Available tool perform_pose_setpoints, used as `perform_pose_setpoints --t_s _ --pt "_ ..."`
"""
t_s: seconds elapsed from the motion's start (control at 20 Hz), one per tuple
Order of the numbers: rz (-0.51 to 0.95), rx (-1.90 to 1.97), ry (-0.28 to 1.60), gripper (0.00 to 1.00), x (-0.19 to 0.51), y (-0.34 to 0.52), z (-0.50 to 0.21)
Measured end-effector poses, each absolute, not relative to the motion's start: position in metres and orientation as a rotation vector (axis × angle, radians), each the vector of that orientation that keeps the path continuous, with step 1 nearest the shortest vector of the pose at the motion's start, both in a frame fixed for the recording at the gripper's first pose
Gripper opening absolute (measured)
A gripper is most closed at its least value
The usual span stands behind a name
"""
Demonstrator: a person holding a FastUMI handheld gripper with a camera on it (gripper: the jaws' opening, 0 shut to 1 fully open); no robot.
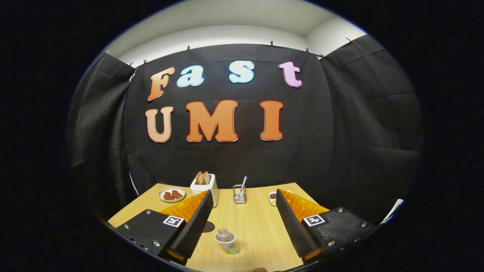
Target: Take the bottle from table, then pour the juice into the cup, finally place the bottle on the coaster
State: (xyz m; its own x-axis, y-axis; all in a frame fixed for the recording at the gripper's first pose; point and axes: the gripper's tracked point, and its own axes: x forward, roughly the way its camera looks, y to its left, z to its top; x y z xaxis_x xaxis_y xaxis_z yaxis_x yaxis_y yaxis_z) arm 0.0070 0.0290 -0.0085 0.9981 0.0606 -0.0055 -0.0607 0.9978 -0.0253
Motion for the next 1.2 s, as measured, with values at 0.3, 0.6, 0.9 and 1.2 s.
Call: perform_pose_setpoints --t_s 0.3,0.6,0.9,1.2 --pt "0.099 -0.019 0.061 0.99 0.012 0.048 -0.036" --pt "0.114 -0.053 0.160 0.99 0.023 0.065 -0.091" --pt "0.115 -0.093 0.298 0.99 0.035 0.076 -0.170" --pt "0.111 -0.114 0.444 0.99 0.044 0.081 -0.257"
